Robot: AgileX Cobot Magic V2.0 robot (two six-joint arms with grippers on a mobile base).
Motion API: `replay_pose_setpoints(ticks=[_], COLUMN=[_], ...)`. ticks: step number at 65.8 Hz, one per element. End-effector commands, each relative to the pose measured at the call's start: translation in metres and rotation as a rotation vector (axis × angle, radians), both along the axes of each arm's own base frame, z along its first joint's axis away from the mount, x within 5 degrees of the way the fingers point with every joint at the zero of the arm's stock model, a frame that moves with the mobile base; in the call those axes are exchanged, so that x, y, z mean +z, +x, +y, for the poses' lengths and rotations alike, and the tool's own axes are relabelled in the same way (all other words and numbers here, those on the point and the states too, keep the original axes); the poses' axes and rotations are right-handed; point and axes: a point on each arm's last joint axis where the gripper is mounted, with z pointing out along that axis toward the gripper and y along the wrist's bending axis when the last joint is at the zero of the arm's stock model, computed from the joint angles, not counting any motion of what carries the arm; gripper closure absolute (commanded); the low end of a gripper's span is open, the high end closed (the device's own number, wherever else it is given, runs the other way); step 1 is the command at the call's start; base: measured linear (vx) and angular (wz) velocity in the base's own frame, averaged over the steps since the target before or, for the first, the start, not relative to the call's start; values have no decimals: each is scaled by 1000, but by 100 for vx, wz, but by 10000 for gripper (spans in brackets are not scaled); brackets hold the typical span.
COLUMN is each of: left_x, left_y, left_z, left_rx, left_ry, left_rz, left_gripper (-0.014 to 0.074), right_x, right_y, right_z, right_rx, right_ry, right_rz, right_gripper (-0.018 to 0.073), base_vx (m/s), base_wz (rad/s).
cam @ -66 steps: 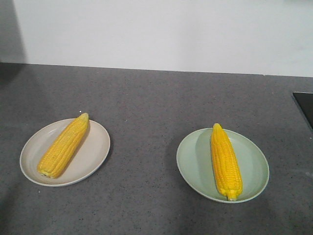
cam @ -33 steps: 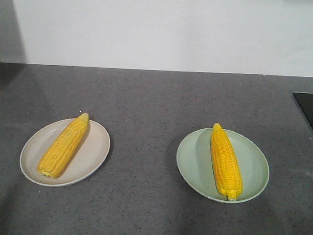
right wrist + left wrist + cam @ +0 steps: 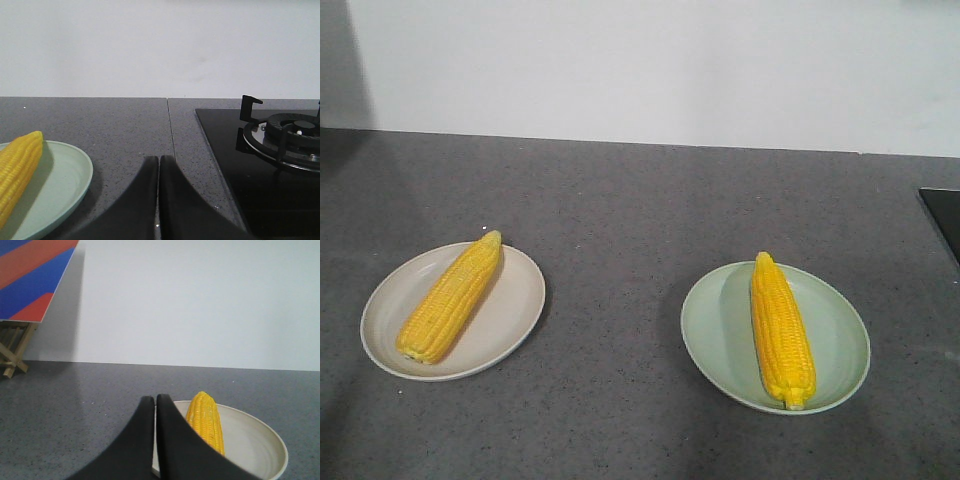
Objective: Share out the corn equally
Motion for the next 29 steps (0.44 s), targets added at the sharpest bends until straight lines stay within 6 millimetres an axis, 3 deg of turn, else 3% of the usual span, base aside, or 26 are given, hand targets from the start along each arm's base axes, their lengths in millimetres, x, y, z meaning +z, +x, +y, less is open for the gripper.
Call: replay_pose_setpoints(ticks=[1,29], left_x=[3,3], left_y=[-2,-2], left_z=[0,0], left_rx=[0,0], left_ry=[-19,-19], left_rz=[-81,-81], left_gripper=[603,603], right_x=[3,3], right_y=[0,0], right_z=[0,3], right_rx=[0,59], right_ry=[-20,-18], right_rz=[-65,-64], right_gripper=[560,560], base_vx=[0,0], base_wz=[0,0])
